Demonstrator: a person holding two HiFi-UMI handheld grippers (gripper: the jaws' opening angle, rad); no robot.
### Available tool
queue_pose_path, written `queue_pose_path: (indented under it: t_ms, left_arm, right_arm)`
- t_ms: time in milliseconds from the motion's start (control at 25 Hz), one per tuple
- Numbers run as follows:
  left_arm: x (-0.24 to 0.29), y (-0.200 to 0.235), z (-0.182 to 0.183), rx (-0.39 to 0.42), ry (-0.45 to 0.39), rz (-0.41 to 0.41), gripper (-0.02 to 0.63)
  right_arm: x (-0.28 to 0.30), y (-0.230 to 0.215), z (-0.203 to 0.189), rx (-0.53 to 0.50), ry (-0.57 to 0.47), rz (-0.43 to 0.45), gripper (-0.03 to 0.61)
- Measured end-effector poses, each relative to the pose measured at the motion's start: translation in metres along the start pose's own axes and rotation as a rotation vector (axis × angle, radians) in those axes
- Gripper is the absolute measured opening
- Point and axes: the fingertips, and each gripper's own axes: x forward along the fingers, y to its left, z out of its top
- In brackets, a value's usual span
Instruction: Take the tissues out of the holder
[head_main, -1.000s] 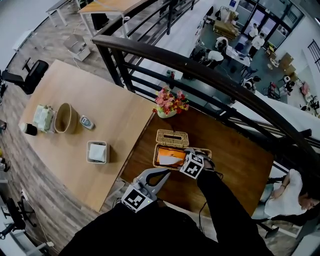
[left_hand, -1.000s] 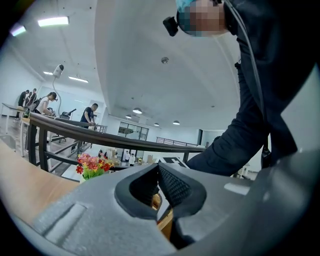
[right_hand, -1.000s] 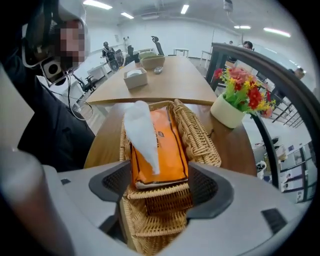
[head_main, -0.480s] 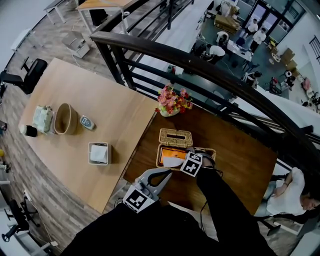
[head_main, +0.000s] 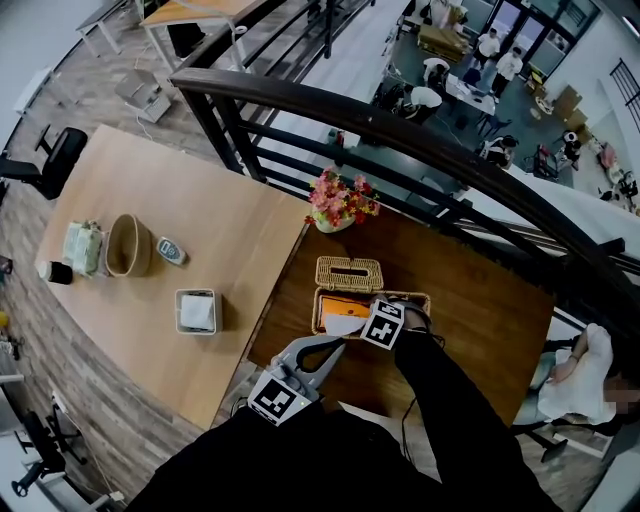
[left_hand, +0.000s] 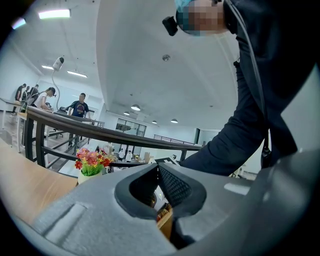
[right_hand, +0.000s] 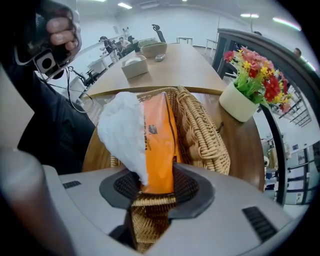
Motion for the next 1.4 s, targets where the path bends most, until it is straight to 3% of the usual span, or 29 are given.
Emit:
queue_pose_path:
  t_ms: [680, 1080, 1400]
  left_arm:
    - [-0.009, -0.004, 0.001, 0.032, 0.003, -0.028, 0.009]
    - [-0.010, -0.012, 0.003, 0.058, -0.009, -0.064, 0.009]
    - [-0.001, -0.025, 0.013, 0.088, -0.011, -0.125, 0.009]
  right_arm:
    - [-0.037, 0.005, 0.008, 0.055, -0.008, 0.014, 0.156]
    - [-0.063, 0.005, 0.012, 0.081, -0.017, -0.033, 0.158]
    - [-0.100, 0.007, -0.010, 0.152, -0.029, -0.083, 0.158]
